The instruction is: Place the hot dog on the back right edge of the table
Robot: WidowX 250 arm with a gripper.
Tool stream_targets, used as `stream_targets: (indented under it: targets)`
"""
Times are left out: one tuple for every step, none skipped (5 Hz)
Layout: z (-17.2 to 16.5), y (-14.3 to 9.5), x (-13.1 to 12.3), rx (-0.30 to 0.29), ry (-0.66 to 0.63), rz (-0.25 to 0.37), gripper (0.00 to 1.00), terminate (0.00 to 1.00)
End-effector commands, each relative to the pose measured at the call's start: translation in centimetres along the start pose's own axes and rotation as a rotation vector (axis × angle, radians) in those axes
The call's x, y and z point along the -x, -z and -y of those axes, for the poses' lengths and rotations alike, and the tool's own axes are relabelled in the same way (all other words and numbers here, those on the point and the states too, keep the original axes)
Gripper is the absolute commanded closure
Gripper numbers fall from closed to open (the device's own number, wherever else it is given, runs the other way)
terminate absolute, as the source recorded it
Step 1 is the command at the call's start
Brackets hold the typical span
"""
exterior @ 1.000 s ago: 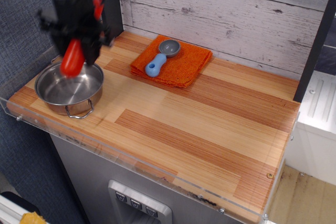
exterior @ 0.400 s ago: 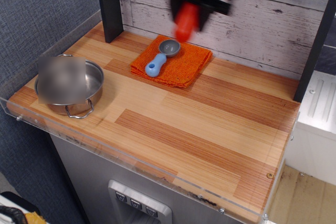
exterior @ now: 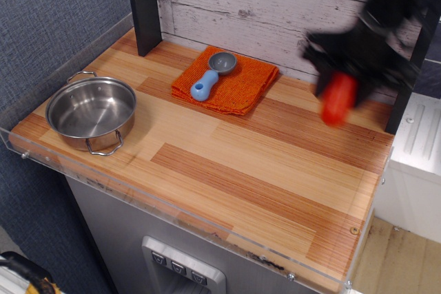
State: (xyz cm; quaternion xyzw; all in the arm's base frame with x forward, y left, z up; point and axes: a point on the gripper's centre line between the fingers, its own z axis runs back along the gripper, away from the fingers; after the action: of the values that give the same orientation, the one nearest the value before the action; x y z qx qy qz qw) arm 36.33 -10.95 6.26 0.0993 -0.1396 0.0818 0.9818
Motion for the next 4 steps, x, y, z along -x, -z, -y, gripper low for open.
stream_targets:
  targets:
    - [1.5,2.9,1.5,0.152,-0.164,0.068,1.00,0.00]
    - [0.0,3.8,2.2,0.179,-0.237,0.085,1.00,0.00]
    - [-1.1,4.8,2.5,0.228,-0.264,0.087,1.00,0.00]
    - [-1.4,5.2,2.7,0.228,-0.247,0.067,1.00,0.00]
